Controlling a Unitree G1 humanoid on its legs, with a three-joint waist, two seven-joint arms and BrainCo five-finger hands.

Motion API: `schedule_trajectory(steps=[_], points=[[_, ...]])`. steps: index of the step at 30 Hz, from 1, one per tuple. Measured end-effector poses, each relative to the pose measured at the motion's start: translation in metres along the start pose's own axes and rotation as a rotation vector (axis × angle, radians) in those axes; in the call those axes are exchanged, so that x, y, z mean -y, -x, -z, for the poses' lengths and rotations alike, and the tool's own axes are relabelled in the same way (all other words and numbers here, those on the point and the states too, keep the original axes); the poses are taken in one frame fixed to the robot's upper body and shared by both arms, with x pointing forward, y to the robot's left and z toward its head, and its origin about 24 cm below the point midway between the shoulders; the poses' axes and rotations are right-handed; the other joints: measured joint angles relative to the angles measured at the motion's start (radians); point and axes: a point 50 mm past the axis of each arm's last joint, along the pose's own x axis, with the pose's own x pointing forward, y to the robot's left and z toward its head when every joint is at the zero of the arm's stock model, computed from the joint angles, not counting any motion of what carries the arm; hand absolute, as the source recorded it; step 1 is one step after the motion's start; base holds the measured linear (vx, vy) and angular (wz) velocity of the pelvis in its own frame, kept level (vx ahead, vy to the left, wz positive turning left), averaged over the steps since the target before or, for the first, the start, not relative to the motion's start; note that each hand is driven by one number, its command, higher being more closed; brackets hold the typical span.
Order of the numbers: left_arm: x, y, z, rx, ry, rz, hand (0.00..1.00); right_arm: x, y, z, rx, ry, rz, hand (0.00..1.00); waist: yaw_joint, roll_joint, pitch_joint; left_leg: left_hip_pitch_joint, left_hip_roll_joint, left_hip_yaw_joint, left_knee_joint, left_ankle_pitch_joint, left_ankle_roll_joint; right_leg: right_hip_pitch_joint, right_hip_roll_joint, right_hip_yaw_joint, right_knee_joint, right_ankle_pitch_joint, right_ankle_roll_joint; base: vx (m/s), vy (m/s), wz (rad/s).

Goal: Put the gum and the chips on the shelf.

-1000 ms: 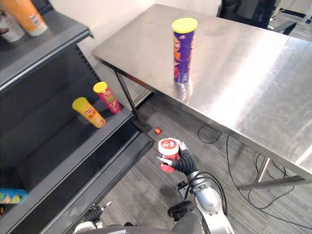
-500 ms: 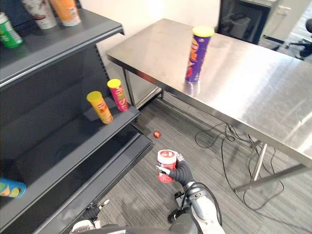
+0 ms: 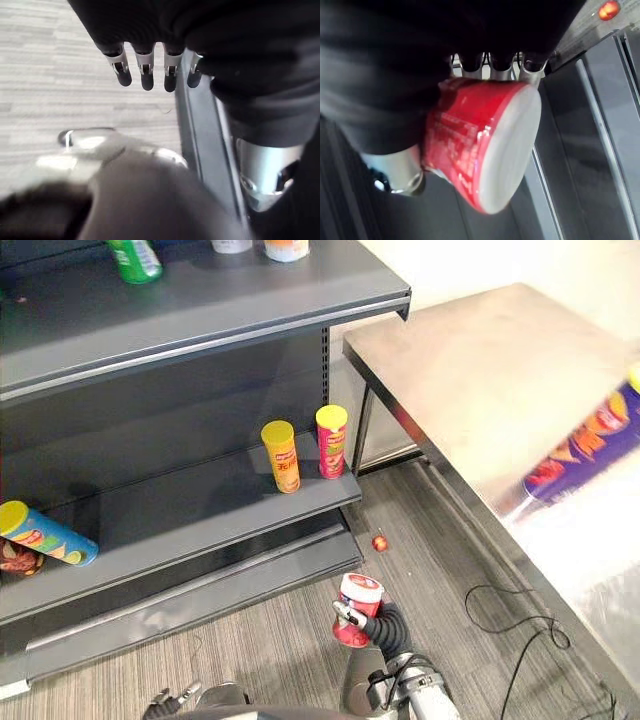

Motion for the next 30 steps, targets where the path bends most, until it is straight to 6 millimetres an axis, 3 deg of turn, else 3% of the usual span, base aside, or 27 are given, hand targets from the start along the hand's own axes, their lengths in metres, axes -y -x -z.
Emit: schedule_trajectory(steps=[3, 7, 9, 12, 14, 16, 18, 22, 25, 27, 30], points=[[-0.001, -0.001, -0.003, 0.01, -0.004, 0.001, 0.0, 0.002, -0.002, -0.009, 0.035, 0.023, -0.007, 1.0, 0.004, -0.002, -0.001, 0.014, 0.003, -0.012, -0.11, 0.11, 0.0, 0.003, 0.004, -0.036, -0.005, 0.0, -0.001, 0.17, -0.216, 0.4], [0.001, -0.002, -0.006, 0.02, -0.002, 0.006, 0.0, 0.015, -0.012, -0.033, 0.129, 0.108, 0.001, 1.0, 0.019, -0.005, -0.007, 0.028, -0.004, -0.008, -0.18, 0.134, -0.007, 0.021, 0.004, -0.048, -0.054, 0.0, -0.001, 0.07, -0.018, 0.14], [-0.003, -0.002, -0.006, 0.021, -0.005, 0.0, 0.0, 0.021, -0.014, -0.057, 0.219, 0.19, 0.026, 1.0, 0.02, -0.022, -0.02, 0.03, -0.009, -0.006, -0.207, 0.135, -0.009, 0.041, 0.002, -0.048, -0.112, 0.004, 0.002, 0.02, 0.063, 0.1], [-0.009, -0.002, -0.007, 0.025, 0.005, -0.007, 0.0, 0.039, -0.004, -0.109, 0.42, 0.343, 0.11, 1.0, 0.02, -0.048, -0.043, 0.035, -0.01, 0.005, -0.236, 0.142, -0.022, 0.068, 0.006, -0.052, -0.2, 0.054, 0.011, 0.0, 0.082, -0.02], [-0.015, -0.001, -0.006, 0.026, 0.031, -0.014, 0.0, 0.057, 0.014, -0.157, 0.591, 0.552, 0.198, 1.0, 0.016, -0.071, -0.068, 0.049, -0.013, 0.015, -0.254, 0.142, -0.022, 0.099, 0.007, -0.048, -0.268, 0.089, 0.017, -0.03, 0.076, -0.09], [-0.019, 0.0, -0.003, 0.023, 0.051, -0.022, 0.0, 0.067, 0.027, -0.186, 0.708, 0.665, 0.256, 1.0, 0.014, -0.085, -0.099, 0.06, -0.012, 0.021, -0.267, 0.142, -0.022, 0.114, 0.013, -0.041, -0.308, 0.11, 0.019, -0.01, 0.041, -0.13], [-0.024, 0.003, 0.004, 0.005, 0.076, -0.035, 0.0, 0.072, 0.035, -0.214, 0.835, 0.742, 0.284, 1.0, 0.013, -0.094, -0.135, 0.075, -0.012, 0.038, -0.286, 0.142, -0.022, 0.131, 0.018, -0.033, -0.334, 0.122, 0.022, -0.03, 0.027, -0.17], [-0.027, 0.005, 0.011, -0.008, 0.098, -0.035, 0.0, 0.068, 0.039, -0.25, 1.046, 0.784, 0.239, 1.0, 0.003, -0.092, -0.18, 0.095, -0.015, 0.041, -0.312, 0.147, -0.024, 0.147, 0.02, -0.03, -0.36, 0.135, 0.025, -0.01, 0.008, -0.04], [-0.027, 0.007, 0.015, -0.018, 0.098, -0.029, 0.0, 0.066, 0.03, -0.27, 1.125, 0.827, 0.178, 1.0, 0.004, -0.09, -0.199, 0.101, -0.017, 0.037, -0.316, 0.148, -0.024, 0.162, 0.017, -0.034, -0.37, 0.137, 0.028, -0.01, 0.003, 0.03], [-0.026, 0.007, 0.017, -0.022, 0.097, -0.022, 0.0, 0.069, 0.012, -0.281, 1.113, 0.844, 0.129, 1.0, 0.012, -0.088, -0.21, 0.1, -0.02, 0.036, -0.316, 0.149, -0.022, 0.163, 0.015, -0.035, -0.374, 0.142, 0.029, 0.0, 0.0, 0.0], [-0.023, 0.007, 0.015, -0.017, 0.076, -0.003, 0.0, 0.077, -0.03, -0.291, 1.019, 0.838, 0.065, 1.0, 0.019, -0.086, -0.214, 0.097, -0.024, 0.009, -0.321, 0.156, -0.02, 0.178, 0.007, -0.054, -0.378, 0.142, 0.029, -0.02, -0.001, 0.21]])
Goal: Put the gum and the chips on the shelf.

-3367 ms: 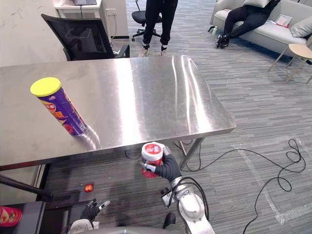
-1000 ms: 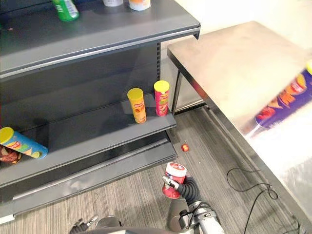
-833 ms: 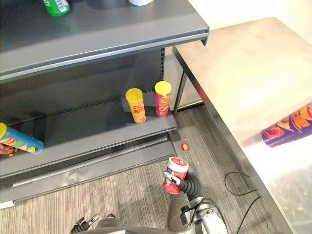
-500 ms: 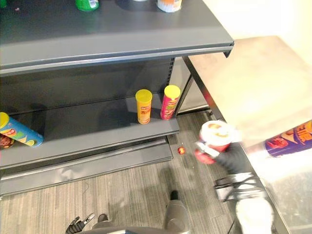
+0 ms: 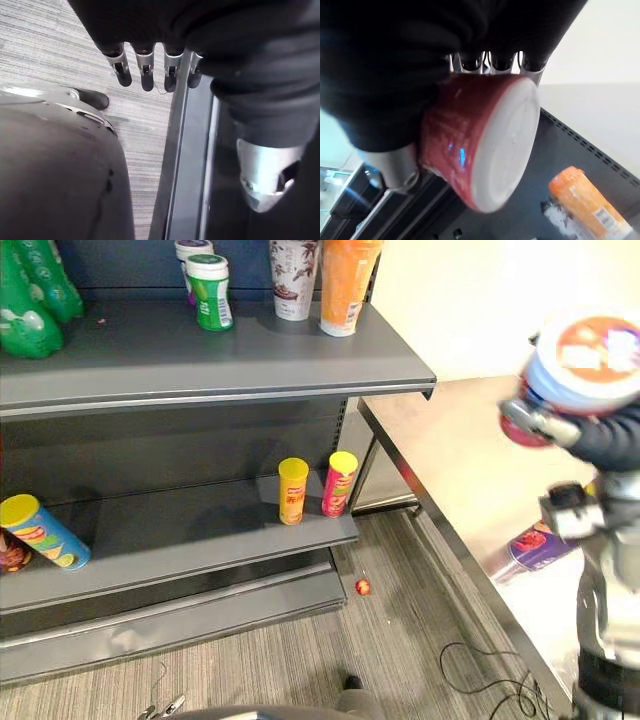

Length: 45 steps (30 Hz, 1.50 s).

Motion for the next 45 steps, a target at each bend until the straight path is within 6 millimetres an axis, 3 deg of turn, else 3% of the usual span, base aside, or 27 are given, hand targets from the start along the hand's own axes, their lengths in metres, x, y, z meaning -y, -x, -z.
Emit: schedule_trajectory(steps=[5, 10, 15, 20, 25, 32, 45], points=[[0.008, -0.001, -0.005, 0.02, -0.049, 0.04, 0.0, -0.013, -0.035, 0.058, -0.195, -0.047, -0.046, 1.0, 0.053, 0.013, -0.003, -0.006, -0.005, -0.047, -0.026, 0.02, 0.002, 0.032, -0.011, -0.045, -0.025, 0.006, 0.002, 0.0, 0.005, 0.26], [0.012, -0.001, -0.006, 0.024, -0.065, 0.054, 0.0, -0.021, -0.071, 0.08, -0.276, -0.082, -0.052, 1.0, 0.097, 0.029, 0.002, -0.019, -0.005, -0.089, -0.025, 0.027, 0.004, 0.056, -0.018, -0.085, -0.039, 0.009, -0.001, 0.03, 0.007, 0.25], [0.014, 0.0, -0.004, 0.016, -0.028, 0.054, 0.0, -0.029, -0.109, 0.073, -0.235, -0.129, -0.031, 1.0, 0.125, 0.036, 0.012, -0.035, -0.005, -0.129, -0.024, 0.031, 0.005, 0.081, -0.023, -0.121, -0.063, 0.013, 0.0, 0.02, 0.012, 0.21], [0.016, -0.001, -0.006, 0.013, -0.024, 0.058, 0.0, -0.04, -0.13, 0.067, -0.213, -0.157, -0.033, 1.0, 0.143, 0.039, 0.04, -0.038, -0.005, -0.149, -0.024, 0.035, 0.004, 0.094, -0.025, -0.142, -0.065, 0.013, 0.0, 0.0, 0.008, 0.11], [0.018, -0.002, -0.009, 0.024, -0.023, 0.062, 0.0, -0.059, -0.135, 0.07, -0.233, -0.223, -0.043, 1.0, 0.156, 0.039, 0.056, -0.054, -0.004, -0.162, -0.024, 0.044, 0.003, 0.093, -0.025, -0.156, -0.065, 0.013, 0.0, -0.01, 0.004, 0.09], [0.019, -0.004, -0.014, 0.032, -0.023, 0.065, 0.0, -0.076, -0.143, 0.076, -0.285, -0.188, -0.083, 1.0, 0.162, 0.032, 0.069, -0.061, -0.004, -0.168, -0.023, 0.046, 0.002, 0.09, -0.025, -0.158, -0.065, 0.013, 0.0, 0.0, 0.0, 0.0], [0.018, -0.007, -0.023, 0.053, 0.04, 0.046, 0.0, -0.106, -0.167, 0.056, -0.22, -0.15, -0.114, 1.0, 0.162, -0.003, 0.101, -0.057, 0.013, -0.157, -0.016, 0.046, 0.0, 0.085, -0.006, -0.139, -0.061, 0.013, 0.0, 0.0, -0.003, -0.03]])
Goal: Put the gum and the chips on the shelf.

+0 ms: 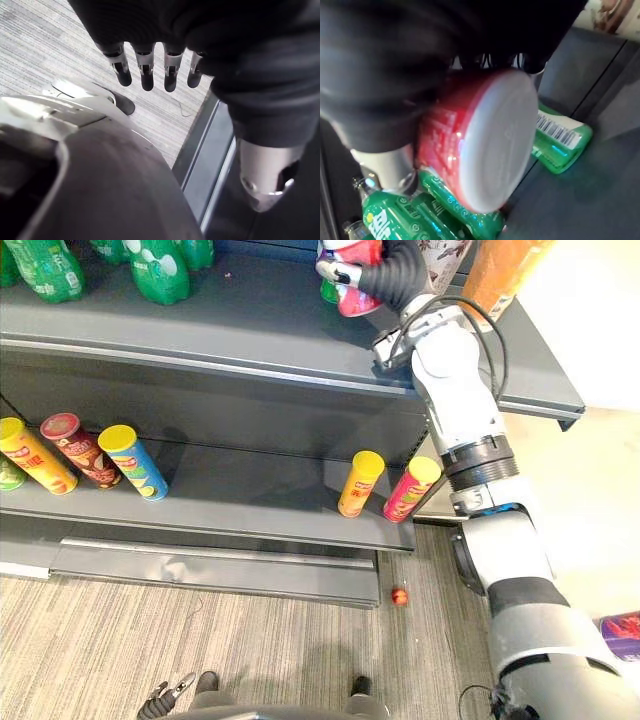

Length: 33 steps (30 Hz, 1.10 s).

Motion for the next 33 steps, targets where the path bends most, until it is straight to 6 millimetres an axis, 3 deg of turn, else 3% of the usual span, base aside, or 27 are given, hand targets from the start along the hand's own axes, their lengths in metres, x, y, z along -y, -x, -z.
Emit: schedule_trajectory(steps=[8, 20, 33], points=[[-0.003, -0.001, -0.002, -0.005, 0.058, -0.028, 0.0, -0.018, -0.015, -0.014, 0.013, -0.017, -0.01, 1.0, 0.004, -0.019, 0.011, 0.005, 0.006, 0.03, 0.001, 0.0, -0.001, -0.03, 0.009, 0.039, 0.017, 0.0, 0.0, -0.01, 0.001, -0.11], [-0.007, -0.002, -0.009, 0.026, 0.091, -0.05, 0.0, -0.021, -0.02, -0.013, -0.02, -0.001, -0.013, 1.0, 0.0, -0.037, 0.009, 0.03, 0.019, 0.083, -0.009, 0.0, -0.005, -0.048, 0.032, 0.088, 0.018, 0.006, -0.009, 0.0, 0.0, -0.11], [-0.011, -0.003, -0.016, 0.04, 0.093, -0.061, 0.0, -0.01, -0.009, -0.028, 0.074, -0.045, 0.037, 1.0, -0.047, -0.064, 0.002, 0.078, 0.029, 0.142, -0.027, -0.005, -0.014, -0.055, 0.052, 0.141, 0.02, 0.009, -0.012, 0.01, 0.0, -0.13]])
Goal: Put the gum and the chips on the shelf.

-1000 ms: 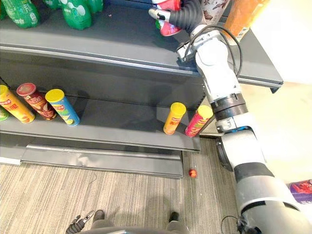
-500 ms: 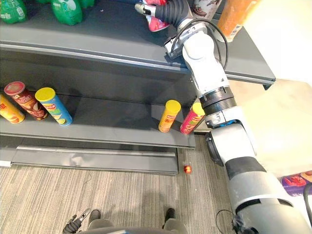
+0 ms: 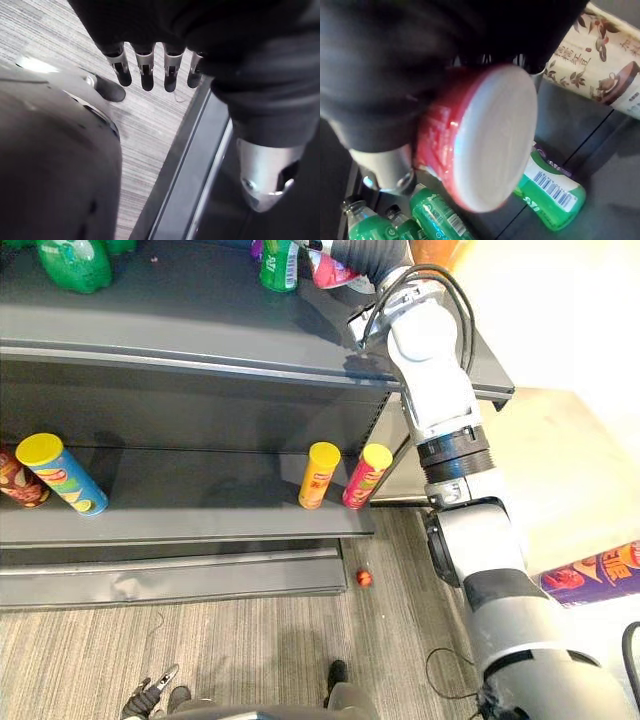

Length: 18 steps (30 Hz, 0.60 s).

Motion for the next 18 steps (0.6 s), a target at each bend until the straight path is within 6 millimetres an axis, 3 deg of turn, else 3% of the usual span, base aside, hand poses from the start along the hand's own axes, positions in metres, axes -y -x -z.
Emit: schedule_trajectory(steps=[8, 18], points=[[-0.001, -0.001, -0.003, 0.009, -0.003, -0.001, 0.0, -0.009, 0.018, 0.0, 0.04, -0.035, -0.026, 1.0, -0.004, -0.017, -0.013, 0.015, 0.001, 0.02, -0.001, -0.002, -0.002, 0.001, 0.005, 0.018, 0.0, 0.0, -0.001, 0.0, 0.001, -0.06], [0.0, -0.001, -0.001, -0.007, -0.012, 0.001, 0.0, -0.035, 0.037, 0.017, -0.004, -0.078, -0.102, 1.0, -0.005, -0.011, -0.033, 0.013, 0.001, 0.018, -0.001, -0.002, -0.002, 0.003, 0.005, 0.018, 0.001, 0.001, -0.002, 0.0, 0.0, 0.0]])
